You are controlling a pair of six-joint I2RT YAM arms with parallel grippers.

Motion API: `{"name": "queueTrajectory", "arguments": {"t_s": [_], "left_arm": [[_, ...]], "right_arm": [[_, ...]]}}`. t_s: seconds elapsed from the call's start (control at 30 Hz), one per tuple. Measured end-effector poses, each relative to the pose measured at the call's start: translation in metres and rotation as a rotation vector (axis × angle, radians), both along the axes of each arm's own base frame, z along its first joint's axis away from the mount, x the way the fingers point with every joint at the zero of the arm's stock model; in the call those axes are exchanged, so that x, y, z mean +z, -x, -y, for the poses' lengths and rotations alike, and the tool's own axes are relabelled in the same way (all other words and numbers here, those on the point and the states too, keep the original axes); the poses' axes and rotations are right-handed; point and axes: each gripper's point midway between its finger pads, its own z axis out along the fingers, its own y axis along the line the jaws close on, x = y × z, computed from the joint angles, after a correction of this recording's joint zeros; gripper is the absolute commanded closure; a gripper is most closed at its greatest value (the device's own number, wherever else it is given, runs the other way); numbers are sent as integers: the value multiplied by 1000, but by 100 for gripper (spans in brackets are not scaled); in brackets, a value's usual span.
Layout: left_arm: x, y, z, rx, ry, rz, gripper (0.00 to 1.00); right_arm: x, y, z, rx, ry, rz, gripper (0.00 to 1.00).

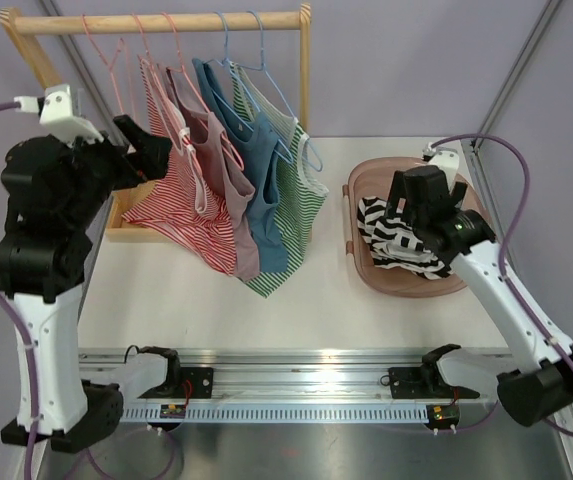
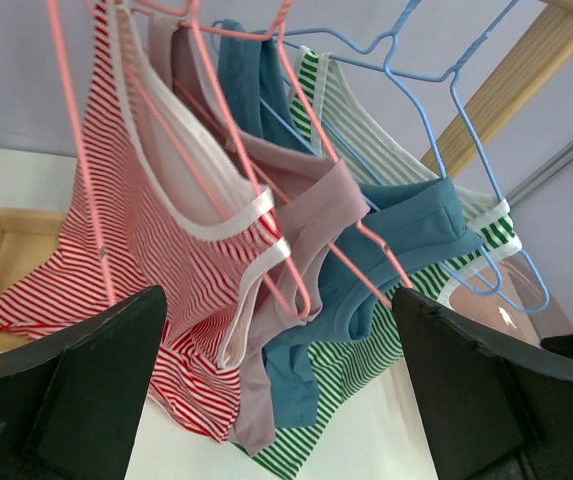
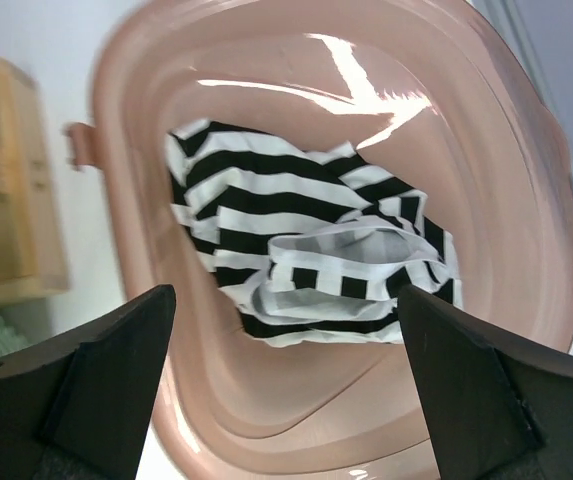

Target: Remove the tank top from the hanger

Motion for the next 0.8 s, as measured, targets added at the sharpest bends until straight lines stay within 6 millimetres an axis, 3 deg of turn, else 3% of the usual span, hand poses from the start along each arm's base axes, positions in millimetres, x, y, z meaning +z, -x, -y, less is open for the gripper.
{"name": "queueTrajectory", "arguments": {"t_s": [0.1, 0.2, 0.33, 0.43, 0.57, 0.7, 0.8], "left_arm": [[1, -28, 11, -4, -28, -46, 1], [-6, -58, 15, 38, -71, -106, 1], [-16, -94, 7, 132, -125, -158, 4], [-32, -112, -1, 191, -165, -201, 12], [-47, -128, -8, 243, -212, -245, 20], [-55, -142, -10, 268, -234, -268, 45], [-60, -148, -12, 283, -251, -280, 47]], "right_arm": [[27, 11, -4, 43, -68, 85, 1], [37, 17, -13, 98, -117, 114, 1], [30, 23, -26, 169, -157, 88, 1], [22, 28, -33, 214, -179, 65, 1], [21, 32, -40, 254, -200, 58, 2], [16, 36, -45, 286, -217, 41, 3], [9, 38, -48, 302, -221, 24, 4]]}}
